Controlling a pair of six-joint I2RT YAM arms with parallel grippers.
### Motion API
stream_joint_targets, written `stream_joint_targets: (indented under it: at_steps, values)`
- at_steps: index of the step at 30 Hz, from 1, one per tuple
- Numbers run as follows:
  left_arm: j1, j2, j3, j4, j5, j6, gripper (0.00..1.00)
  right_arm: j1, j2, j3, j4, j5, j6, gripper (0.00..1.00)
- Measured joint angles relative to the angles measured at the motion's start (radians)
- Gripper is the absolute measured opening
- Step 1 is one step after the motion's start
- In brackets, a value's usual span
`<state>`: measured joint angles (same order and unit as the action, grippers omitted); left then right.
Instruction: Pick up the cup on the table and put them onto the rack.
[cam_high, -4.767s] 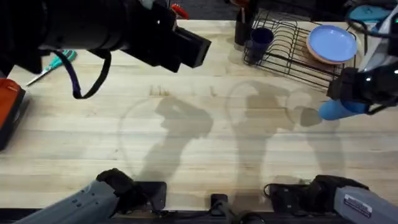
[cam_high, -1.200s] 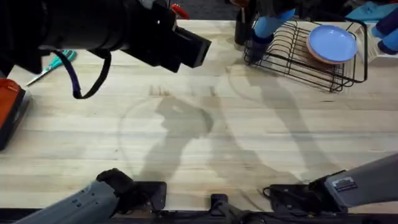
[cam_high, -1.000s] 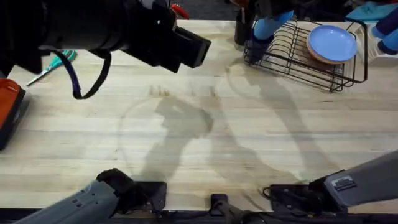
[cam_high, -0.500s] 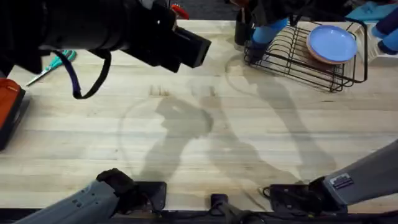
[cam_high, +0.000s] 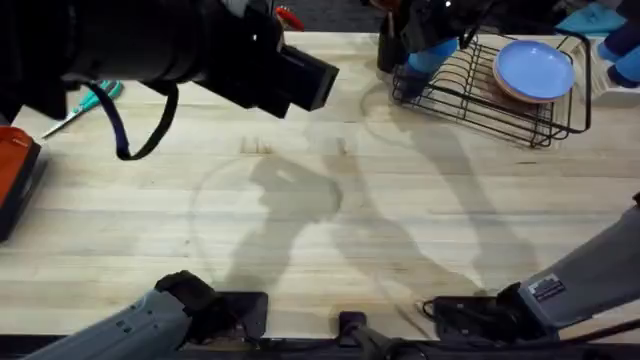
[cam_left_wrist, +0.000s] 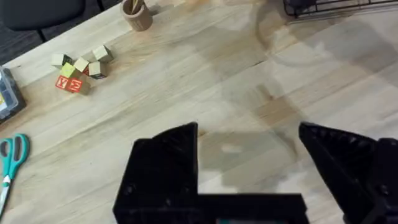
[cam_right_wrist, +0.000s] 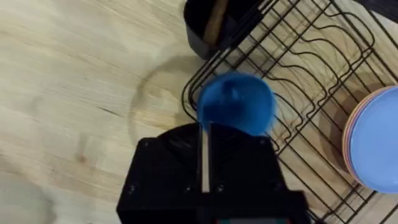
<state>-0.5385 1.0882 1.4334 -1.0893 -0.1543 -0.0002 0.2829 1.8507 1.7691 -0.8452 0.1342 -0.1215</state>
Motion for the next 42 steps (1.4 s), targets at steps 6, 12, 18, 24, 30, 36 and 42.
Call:
stream_joint_targets:
  at_steps: [6, 12, 18, 24, 30, 36, 42]
  values:
    - [0.000, 0.000, 0.000, 0.000, 0.000, 0.000, 0.993, 0.000, 0.000, 0.000, 0.000, 0.000, -0.003, 0.119]
    - [0.000, 0.000, 0.000, 0.000, 0.000, 0.000, 0.993, 0.000, 0.000, 0.000, 0.000, 0.000, -0.003, 0.235]
    - [0.000, 0.000, 0.000, 0.000, 0.000, 0.000, 0.993, 0.000, 0.000, 0.000, 0.001, 0.000, -0.007, 0.469]
    - [0.000, 0.000, 0.000, 0.000, 0.000, 0.000, 0.993, 0.001, -0.009, 0.000, -0.023, 0.000, -0.010, 0.993]
    - [0.000, 0.000, 0.000, 0.000, 0.000, 0.000, 0.993, 0.002, -0.145, 0.004, -0.229, 0.000, -0.010, 0.993]
    - [0.000, 0.000, 0.000, 0.000, 0.000, 0.000, 0.993, 0.002, -0.249, 0.011, -0.343, 0.000, -0.006, 0.993]
    - [0.000, 0.000, 0.000, 0.001, 0.000, 0.000, 0.993, 0.002, -0.400, 0.016, -0.403, 0.000, -0.006, 0.993]
